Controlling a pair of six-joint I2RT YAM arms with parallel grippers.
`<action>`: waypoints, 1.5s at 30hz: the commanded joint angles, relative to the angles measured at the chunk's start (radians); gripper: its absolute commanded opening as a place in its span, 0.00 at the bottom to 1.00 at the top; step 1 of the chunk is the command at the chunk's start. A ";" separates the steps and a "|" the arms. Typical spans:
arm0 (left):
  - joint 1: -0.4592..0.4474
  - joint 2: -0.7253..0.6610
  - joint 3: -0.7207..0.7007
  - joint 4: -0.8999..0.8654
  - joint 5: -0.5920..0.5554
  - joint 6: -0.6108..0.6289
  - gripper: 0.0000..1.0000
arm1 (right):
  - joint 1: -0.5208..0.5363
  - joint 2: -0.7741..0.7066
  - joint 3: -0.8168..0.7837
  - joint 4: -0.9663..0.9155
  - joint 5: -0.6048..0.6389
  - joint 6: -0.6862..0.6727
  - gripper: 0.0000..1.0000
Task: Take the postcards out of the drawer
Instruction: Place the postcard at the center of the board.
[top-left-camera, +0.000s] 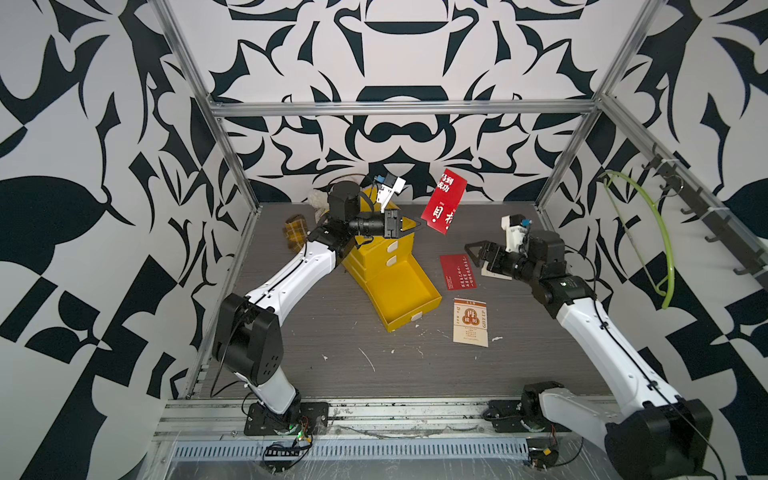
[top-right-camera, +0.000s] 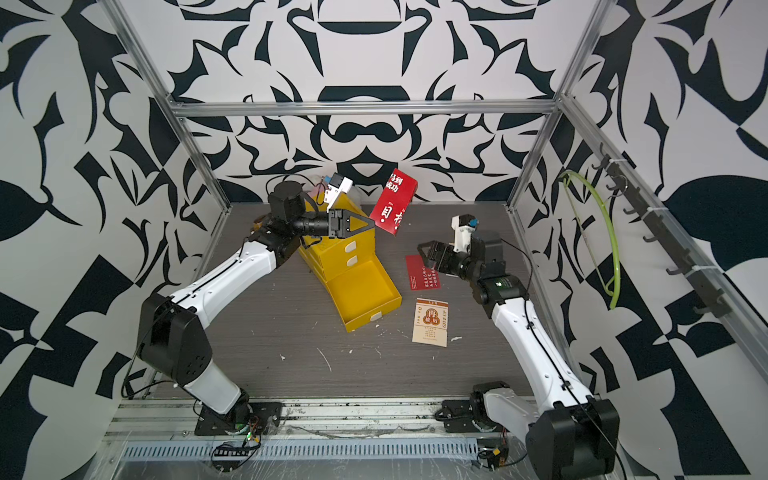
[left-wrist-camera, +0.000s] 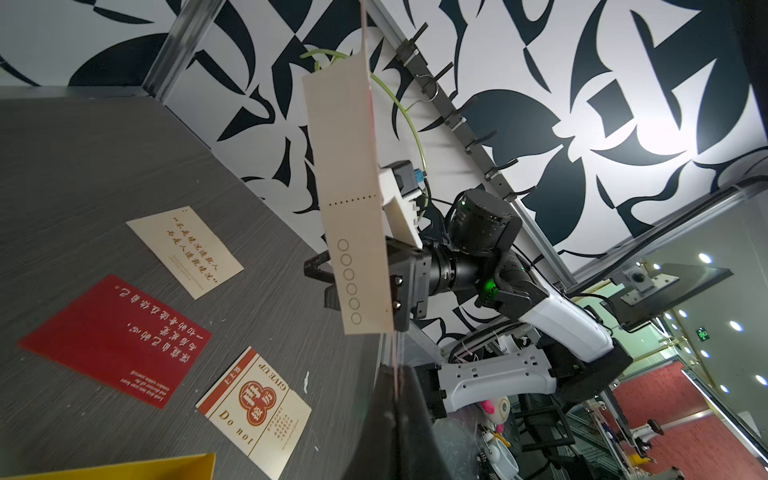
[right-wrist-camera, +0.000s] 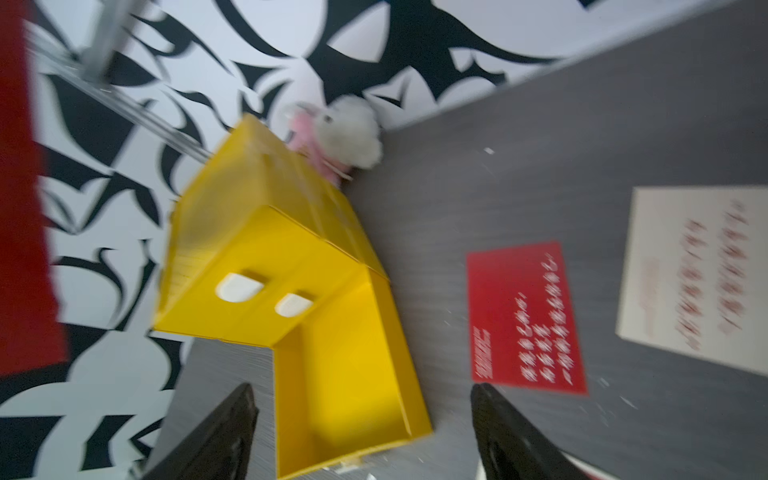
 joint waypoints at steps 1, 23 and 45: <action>0.041 -0.032 0.023 0.234 0.080 -0.191 0.00 | 0.002 0.038 0.062 0.312 -0.227 0.076 0.84; 0.056 0.067 -0.014 0.709 0.158 -0.608 0.00 | 0.011 0.387 0.151 1.555 -0.506 0.810 0.89; 0.036 0.101 -0.032 0.629 0.108 -0.542 0.00 | 0.025 0.400 0.163 1.512 -0.464 0.779 0.47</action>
